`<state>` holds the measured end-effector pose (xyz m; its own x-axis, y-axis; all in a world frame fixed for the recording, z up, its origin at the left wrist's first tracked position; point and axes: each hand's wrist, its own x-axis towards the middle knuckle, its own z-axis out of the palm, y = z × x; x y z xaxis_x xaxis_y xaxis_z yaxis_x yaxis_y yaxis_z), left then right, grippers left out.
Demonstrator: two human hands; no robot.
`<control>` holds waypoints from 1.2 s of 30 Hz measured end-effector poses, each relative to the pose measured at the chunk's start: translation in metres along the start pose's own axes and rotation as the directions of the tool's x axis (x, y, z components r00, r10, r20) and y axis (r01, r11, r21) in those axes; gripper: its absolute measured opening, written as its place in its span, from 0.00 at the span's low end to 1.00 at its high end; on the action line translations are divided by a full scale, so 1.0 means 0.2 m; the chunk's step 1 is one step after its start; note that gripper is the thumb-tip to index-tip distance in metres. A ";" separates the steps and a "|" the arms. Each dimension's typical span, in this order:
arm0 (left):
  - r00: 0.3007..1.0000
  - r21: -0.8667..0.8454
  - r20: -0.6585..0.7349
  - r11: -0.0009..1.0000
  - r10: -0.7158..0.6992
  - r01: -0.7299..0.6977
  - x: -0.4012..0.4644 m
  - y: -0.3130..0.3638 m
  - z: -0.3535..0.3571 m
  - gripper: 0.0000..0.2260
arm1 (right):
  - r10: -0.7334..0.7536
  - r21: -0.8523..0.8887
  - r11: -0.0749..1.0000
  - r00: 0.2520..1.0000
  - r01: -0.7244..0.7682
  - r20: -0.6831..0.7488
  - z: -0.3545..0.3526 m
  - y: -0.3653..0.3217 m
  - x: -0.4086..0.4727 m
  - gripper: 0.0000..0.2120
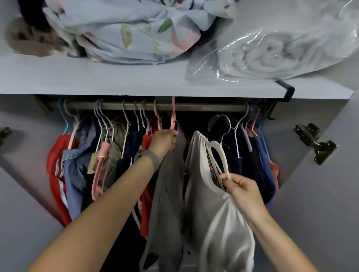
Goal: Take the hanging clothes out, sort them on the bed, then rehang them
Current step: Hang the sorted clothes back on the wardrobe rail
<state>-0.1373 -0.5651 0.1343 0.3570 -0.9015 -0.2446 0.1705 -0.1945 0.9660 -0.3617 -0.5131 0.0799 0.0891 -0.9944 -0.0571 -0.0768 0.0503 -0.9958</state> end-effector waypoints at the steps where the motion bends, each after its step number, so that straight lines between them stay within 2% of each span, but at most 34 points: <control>1: 1.000 0.017 -0.012 1.000 -0.005 0.005 0.05 0.01 0.00 0.09 | 0.003 -0.001 1.000 1.000 -0.003 -0.002 0.02 0.00 0.01 0.09; 4: 0.997 0.135 -0.046 0.989 -0.055 0.061 0.17 0.00 -0.02 0.09 | 0.008 -0.033 0.999 1.000 -0.008 -0.002 0.05 0.05 0.06 0.10; 7: 0.987 0.258 -0.061 0.953 -0.147 0.158 0.25 -0.10 -0.06 0.15 | 0.017 -0.017 1.000 1.000 -0.017 -0.009 0.07 0.10 0.08 0.09; 10: 0.989 0.297 -0.098 0.945 -0.110 0.134 0.32 -0.19 -0.09 0.14 | 0.014 -0.029 0.999 0.999 -0.015 -0.032 0.08 0.15 0.11 0.11; 12: 0.988 0.258 -0.096 0.955 -0.124 0.145 0.35 -0.20 -0.08 0.13 | -0.004 -0.075 0.997 0.999 0.001 -0.038 0.07 0.19 0.13 0.12; 14: 0.979 0.207 -0.052 0.957 -0.196 0.203 0.36 -0.17 -0.08 0.11 | -0.029 -0.146 0.989 0.999 0.025 -0.024 0.07 0.21 0.16 0.10; 17: 0.946 0.240 0.083 0.928 -0.313 0.286 0.33 -0.12 -0.13 0.11 | -0.088 -0.215 0.972 0.995 0.094 0.036 0.09 0.18 0.20 0.12; 20: 0.949 0.364 0.125 0.903 -0.290 0.228 0.27 -0.08 -0.21 0.08 | -0.151 -0.232 0.958 0.983 0.170 0.101 0.18 0.08 0.25 0.18; 22: 0.955 0.411 0.149 0.894 -0.256 0.175 0.21 -0.06 -0.27 0.12 | -0.181 -0.244 0.947 0.974 0.209 0.134 0.27 0.04 0.33 0.19; 24: 0.944 0.453 0.208 0.881 -0.255 0.138 0.14 -0.05 -0.33 0.15 | -0.208 -0.236 0.943 0.970 0.233 0.124 0.37 0.01 0.42 0.18; 28: 0.934 0.480 0.268 0.873 -0.238 0.084 0.00 0.00 -0.48 0.12 | -0.227 -0.281 0.930 0.971 0.238 0.073 0.56 -0.01 0.62 0.12; 30: 0.947 0.470 0.256 0.881 -0.195 0.054 -0.04 0.00 -0.56 0.11 | -0.255 -0.380 0.885 0.963 0.268 0.087 0.62 -0.01 0.70 0.12; 33: 0.966 0.496 0.198 0.867 -0.169 0.050 -0.09 -0.02 -0.68 0.09 | -0.225 -0.617 0.735 0.960 0.279 0.167 0.69 0.10 0.78 0.14; 36: 0.977 0.514 0.158 0.856 -0.143 0.042 -0.13 -0.05 -0.75 0.10 | -0.167 -0.682 0.691 0.971 0.239 0.171 0.72 0.23 0.80 0.14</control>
<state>-0.0108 -0.4809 0.1182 0.1798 -0.9141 -0.3635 -0.3114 -0.4034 0.8604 -0.2083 -0.6572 0.0150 0.2696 -0.9579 0.0986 -0.7089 -0.2667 -0.6529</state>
